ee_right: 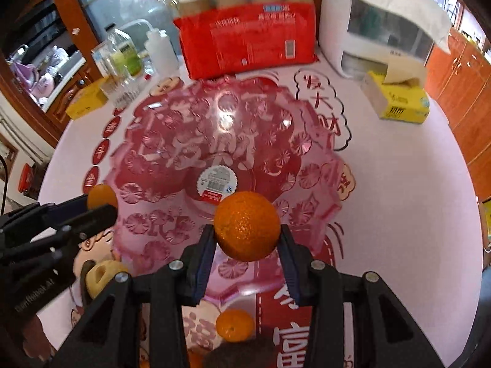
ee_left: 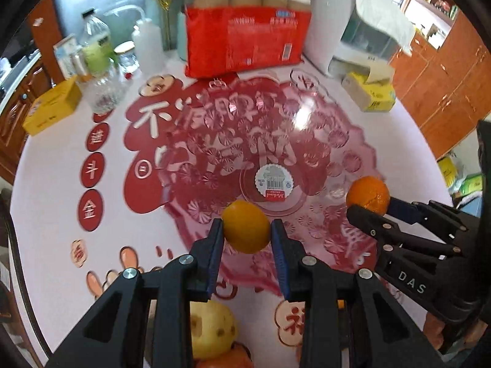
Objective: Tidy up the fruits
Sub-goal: 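Carry both oranges into the pink glass bowl and open both tools, then withdraw both open tools from the bowl back toward the fruit pile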
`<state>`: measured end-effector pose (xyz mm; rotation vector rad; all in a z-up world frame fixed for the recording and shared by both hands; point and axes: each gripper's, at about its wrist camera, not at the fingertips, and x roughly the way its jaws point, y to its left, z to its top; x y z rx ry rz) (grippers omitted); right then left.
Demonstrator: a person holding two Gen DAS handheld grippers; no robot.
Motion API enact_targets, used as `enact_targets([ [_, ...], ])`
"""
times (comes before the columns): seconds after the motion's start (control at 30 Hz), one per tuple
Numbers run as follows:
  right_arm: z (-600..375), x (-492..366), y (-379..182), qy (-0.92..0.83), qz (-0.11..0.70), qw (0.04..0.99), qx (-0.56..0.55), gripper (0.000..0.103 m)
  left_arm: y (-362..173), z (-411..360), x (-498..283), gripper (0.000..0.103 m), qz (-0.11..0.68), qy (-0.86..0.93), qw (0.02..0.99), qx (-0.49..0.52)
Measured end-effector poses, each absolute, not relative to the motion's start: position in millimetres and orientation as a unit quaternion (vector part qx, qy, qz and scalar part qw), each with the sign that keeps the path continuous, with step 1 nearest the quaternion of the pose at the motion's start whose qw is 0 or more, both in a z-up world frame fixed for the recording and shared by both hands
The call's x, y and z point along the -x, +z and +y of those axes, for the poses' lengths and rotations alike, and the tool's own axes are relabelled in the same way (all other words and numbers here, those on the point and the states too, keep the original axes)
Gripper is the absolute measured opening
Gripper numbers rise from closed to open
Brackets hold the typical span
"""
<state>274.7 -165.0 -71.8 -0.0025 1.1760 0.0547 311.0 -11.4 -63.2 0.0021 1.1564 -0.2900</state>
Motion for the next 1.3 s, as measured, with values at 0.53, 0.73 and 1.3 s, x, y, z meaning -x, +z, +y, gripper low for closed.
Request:
enact_targets([
  [0.53,-161,-296,-119,0.008,0.582,0.813,0.011,0.043,-114,-30,-331,0.062,0.557,-0.155,0.815,-0.041],
  [0.73,-173,-293,-110,-0.009,0.56,0.829,-0.003,0.043,-107,-31,-327,0.082,0.548,-0.151,0.822,-0.041],
  [1.3,-180,-272,-75,0.002,0.525,0.85,-0.04,0.046,-63,-15,-305,0.091,0.51,-0.126,0.85,-0.029],
])
